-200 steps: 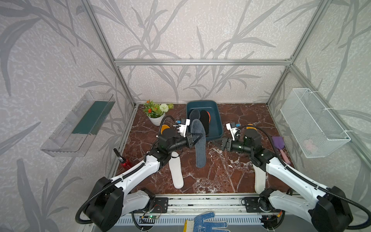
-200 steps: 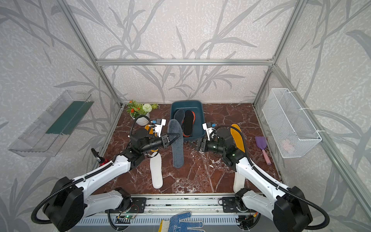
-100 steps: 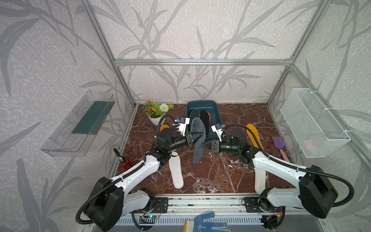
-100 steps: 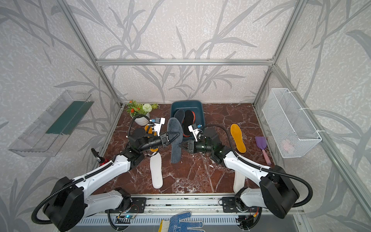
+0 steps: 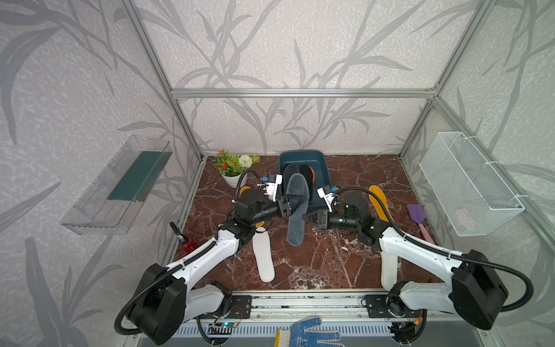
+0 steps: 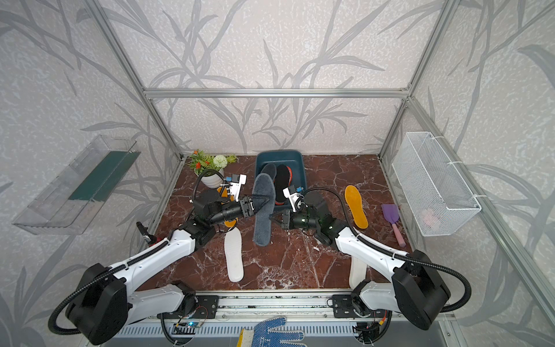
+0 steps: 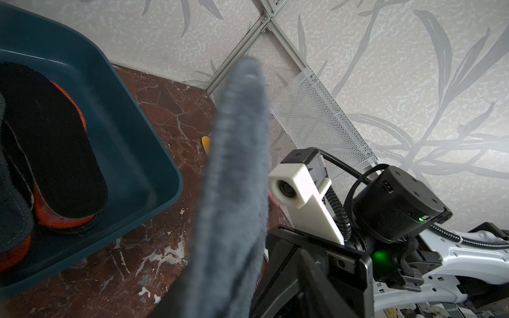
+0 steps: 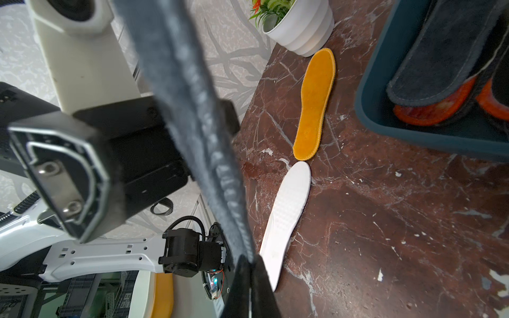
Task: Put the insoles into the storage box
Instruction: Pick up the insole from the center of the board, then place the insole in the storage box.
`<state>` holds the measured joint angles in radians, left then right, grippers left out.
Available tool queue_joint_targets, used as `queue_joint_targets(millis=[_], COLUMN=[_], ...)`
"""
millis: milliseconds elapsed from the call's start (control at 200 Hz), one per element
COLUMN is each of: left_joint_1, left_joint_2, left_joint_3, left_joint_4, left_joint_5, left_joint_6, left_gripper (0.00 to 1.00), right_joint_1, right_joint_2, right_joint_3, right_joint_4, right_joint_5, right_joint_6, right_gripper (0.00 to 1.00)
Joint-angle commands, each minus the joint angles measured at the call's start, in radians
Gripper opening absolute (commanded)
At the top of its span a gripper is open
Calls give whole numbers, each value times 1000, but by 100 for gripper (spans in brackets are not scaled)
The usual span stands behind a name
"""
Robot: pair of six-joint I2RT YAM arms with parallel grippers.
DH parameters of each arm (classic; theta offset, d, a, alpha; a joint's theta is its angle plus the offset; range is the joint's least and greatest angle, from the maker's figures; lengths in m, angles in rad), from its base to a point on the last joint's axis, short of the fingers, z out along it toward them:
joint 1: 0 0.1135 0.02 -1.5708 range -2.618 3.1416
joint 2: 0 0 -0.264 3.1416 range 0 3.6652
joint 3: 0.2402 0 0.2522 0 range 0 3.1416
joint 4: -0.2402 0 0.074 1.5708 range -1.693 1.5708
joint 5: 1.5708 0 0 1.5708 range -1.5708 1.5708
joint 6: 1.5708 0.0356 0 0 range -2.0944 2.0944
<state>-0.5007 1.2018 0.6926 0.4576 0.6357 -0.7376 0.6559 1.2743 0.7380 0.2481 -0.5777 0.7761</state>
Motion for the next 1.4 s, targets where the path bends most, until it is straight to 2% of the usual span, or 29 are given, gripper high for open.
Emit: queue_joint_targets(millis=[0,160,350,460,535,770,1030,1395], left_joint_1=[8,10,8,9,8,10,9,11], left_joint_2=[-30,-84,-217,-294,-348,-523,-648,-717], left_joint_3=[48,67,94,99,85,-25,-43,-62], left_joint_4=[-106,-242,-512,-682,-763,-851,-962,-1036], left_joint_5=[-40,-178,-506,-710,-800,-901,-957,-981], left_joint_6=[51,96,169,178,172,113,63,29], left_gripper=[99,99,99,99,99,99,99,99], right_joint_1=[-30,-96,-172,-217,-236,-264,-294,-314], right_joint_2=[-41,-41,-19,39,96,365,697,918], right_joint_3=[42,87,189,273,337,627,934,1161], right_joint_4=[-99,-274,-460,-533,-559,-652,-757,-835], right_joint_5=[53,86,124,124,121,35,-66,-77], right_joint_6=[-21,-52,-170,-222,-262,-388,-468,-504], right_gripper=[0,0,0,0,0,0,0,0])
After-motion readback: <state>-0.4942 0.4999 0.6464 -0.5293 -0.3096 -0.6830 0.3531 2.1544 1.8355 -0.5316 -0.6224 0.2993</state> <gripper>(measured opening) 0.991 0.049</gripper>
